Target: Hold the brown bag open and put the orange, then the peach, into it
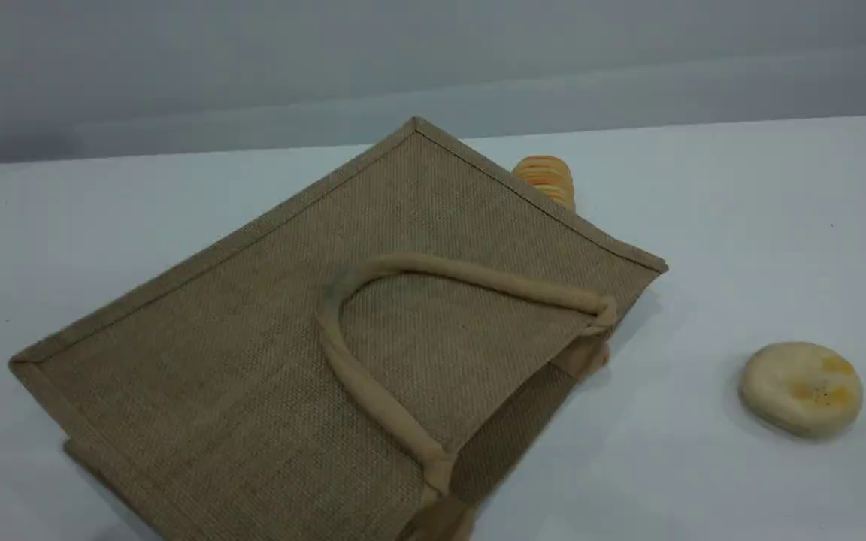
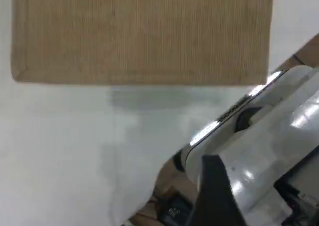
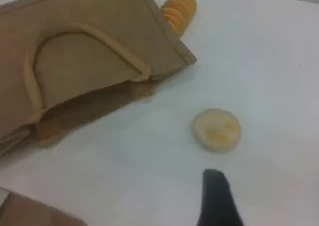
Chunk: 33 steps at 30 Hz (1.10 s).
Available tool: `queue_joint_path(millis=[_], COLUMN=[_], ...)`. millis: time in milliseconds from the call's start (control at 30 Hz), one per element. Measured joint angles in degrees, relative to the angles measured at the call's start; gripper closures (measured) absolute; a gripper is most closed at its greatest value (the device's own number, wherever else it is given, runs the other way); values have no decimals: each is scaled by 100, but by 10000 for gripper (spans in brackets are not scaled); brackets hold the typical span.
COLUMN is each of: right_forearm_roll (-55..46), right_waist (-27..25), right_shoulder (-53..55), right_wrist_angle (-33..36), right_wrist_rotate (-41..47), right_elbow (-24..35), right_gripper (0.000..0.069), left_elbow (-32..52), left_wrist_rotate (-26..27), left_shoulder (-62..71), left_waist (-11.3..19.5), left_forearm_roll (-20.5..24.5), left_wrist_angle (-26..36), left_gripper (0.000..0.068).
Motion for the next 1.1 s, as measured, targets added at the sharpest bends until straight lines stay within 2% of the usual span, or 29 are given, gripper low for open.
queue_joint_path(millis=[200, 400, 533, 767, 967, 1100], right_forearm_roll=[5, 5, 5, 17, 22, 28], right_waist=[0, 0, 0, 0, 0, -256], right_shoulder=[0, 0, 0, 0, -6, -18], right_wrist_angle=[0, 0, 0, 0, 0, 0], right_wrist_rotate=[0, 0, 6, 1, 1, 1], right_elbow=[0, 0, 0, 0, 0, 0], right_gripper=[311, 311, 311, 311, 311, 311], left_elbow=[874, 1451, 1636, 1738, 1858, 1865], left_wrist_rotate=[-93, -611, -880, -803, -390, -390], left_shoulder=[-1455, -2947, -3775, -4551, -4585, -4585], left_waist=[0, 6, 6, 6, 6, 11], left_forearm_roll=[10, 228, 327, 319, 342, 334], left_wrist_angle=[-311, -359, -686, -856, -296, -449], left_gripper=[246, 246, 246, 247, 247, 247])
